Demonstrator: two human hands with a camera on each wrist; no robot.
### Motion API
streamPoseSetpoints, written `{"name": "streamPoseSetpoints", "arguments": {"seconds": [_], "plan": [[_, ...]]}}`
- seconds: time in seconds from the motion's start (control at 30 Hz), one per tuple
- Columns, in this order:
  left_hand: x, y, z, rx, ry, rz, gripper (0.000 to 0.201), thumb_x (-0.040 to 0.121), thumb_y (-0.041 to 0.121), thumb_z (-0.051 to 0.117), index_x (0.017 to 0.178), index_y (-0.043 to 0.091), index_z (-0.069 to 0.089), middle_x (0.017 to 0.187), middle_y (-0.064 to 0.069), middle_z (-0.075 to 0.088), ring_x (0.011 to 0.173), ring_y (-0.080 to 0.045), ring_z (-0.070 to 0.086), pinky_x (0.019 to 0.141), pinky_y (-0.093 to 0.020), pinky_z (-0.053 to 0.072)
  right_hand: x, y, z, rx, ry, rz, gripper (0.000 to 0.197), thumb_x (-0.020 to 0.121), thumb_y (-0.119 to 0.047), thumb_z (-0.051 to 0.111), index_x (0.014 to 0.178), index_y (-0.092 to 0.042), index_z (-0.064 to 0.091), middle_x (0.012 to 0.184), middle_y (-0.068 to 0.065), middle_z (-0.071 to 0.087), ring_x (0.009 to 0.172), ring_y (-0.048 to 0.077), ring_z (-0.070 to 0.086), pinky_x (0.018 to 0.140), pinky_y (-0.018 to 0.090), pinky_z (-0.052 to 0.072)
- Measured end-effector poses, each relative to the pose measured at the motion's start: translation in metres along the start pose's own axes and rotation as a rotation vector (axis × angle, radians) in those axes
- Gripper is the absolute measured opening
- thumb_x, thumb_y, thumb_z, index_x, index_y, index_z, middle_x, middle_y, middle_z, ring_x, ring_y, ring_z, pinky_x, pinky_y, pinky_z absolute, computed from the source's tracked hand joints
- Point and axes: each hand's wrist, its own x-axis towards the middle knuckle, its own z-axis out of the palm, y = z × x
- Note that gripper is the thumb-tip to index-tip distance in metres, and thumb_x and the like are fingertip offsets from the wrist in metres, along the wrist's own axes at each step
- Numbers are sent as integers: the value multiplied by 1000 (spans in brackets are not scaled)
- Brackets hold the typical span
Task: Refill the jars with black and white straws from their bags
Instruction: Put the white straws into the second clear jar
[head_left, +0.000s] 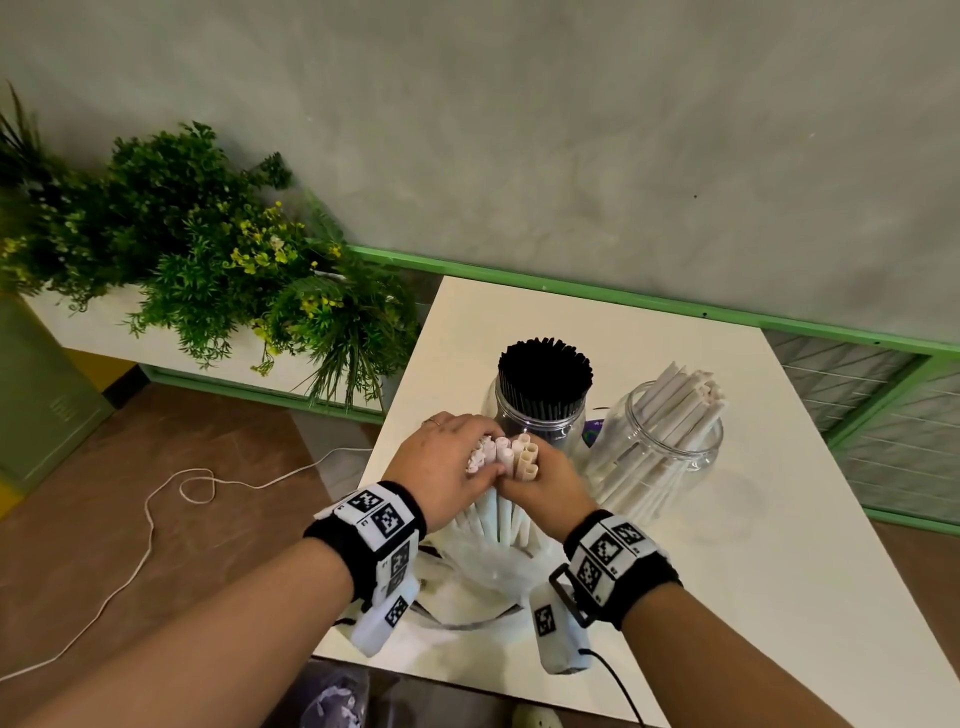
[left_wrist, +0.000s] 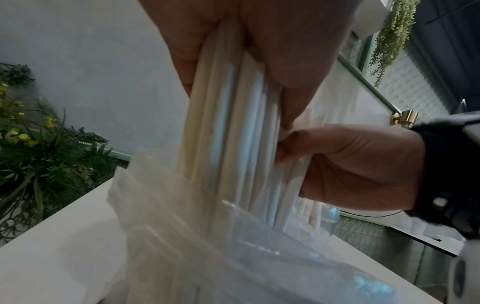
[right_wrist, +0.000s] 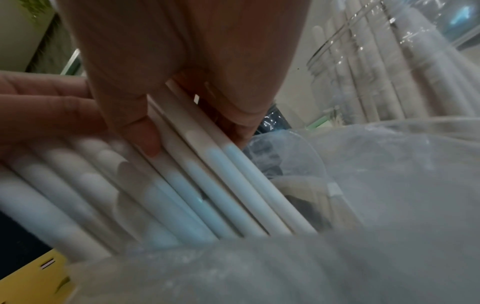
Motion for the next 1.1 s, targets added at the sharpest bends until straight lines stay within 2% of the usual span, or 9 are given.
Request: {"name": "streamPoseSetpoints", "arguments": {"seconds": [0.1, 0.17, 0.27, 0.43, 0.57, 0.67, 0.8, 0.93, 1.1], "plan": [[-1, -3, -2, 18, 26, 21, 28, 87, 36, 53, 112, 25, 59, 111, 6, 63, 102, -19, 51, 86, -24, 32, -5, -3, 2, -46, 43, -34, 22, 76, -4, 74, 93, 0, 61, 85, 20, 65, 73, 14, 55, 66, 20, 46], [-1, -4, -2, 23, 35, 36, 32, 85, 39, 46, 109, 24, 61, 108, 5, 64, 98, -20, 53, 83, -24, 32, -9, -4, 5, -56, 79, -88, 16, 80, -3, 72, 93, -8, 63, 82, 12, 67, 71, 8, 56, 65, 16, 45], [-1, -7, -2, 44, 56, 13, 25, 88, 35, 53, 110, 25, 62, 107, 5, 64, 97, -21, 54, 83, -29, 37, -12, 0, 7, -169, 164, -205, 35, 85, -6, 66, 114, -23, 55, 95, -4, 67, 82, 4, 62, 73, 21, 51], [0, -6, -1, 83, 27, 25, 23, 90, 31, 54, 111, 26, 61, 110, 6, 62, 100, -21, 54, 89, -31, 38, -15, 1, 14, -250, 186, -337, 51, 87, -16, 59, 133, -25, 40, 109, -1, 64, 92, 13, 64, 79, 31, 54], [1, -9, 0, 104, 26, 6, 23, 91, 34, 53, 112, 27, 60, 110, 8, 62, 100, -20, 54, 88, -30, 38, -14, -3, 10, -275, 242, -339, 47, 87, -10, 56, 126, -33, 44, 106, 1, 64, 84, 15, 63, 75, 28, 53], [2, -11, 0, 113, 18, 9, 26, 91, 37, 49, 111, 27, 61, 108, 8, 62, 99, -21, 54, 86, -30, 38, -14, -8, 6, -246, 283, -430, 43, 85, -1, 54, 120, -26, 55, 110, 1, 64, 95, 8, 60, 77, 15, 47], [1, -9, 1, 108, 16, 20, 34, 86, 43, 41, 108, 28, 62, 106, 9, 63, 96, -20, 55, 85, -30, 40, -11, -13, 0, -243, 298, -443, 42, 83, 11, 54, 115, -15, 62, 109, 4, 63, 92, 3, 56, 73, 8, 41], [2, -8, 3, 93, 14, 35, 42, 83, 49, 32, 106, 31, 62, 103, 11, 63, 93, -19, 55, 83, -29, 40, -10, -17, -8, -203, 290, -405, 42, 84, 10, 56, 111, -22, 62, 109, 2, 61, 98, -8, 52, 79, 3, 38], [3, -6, 4, 104, -4, 47, 32, 87, 45, 41, 108, 32, 62, 104, 11, 62, 94, -18, 54, 85, -28, 39, -10, -18, -6, -200, 279, -375, 26, 86, 5, 62, 106, -11, 64, 104, 7, 61, 94, -13, 50, 75, 1, 38]]}}
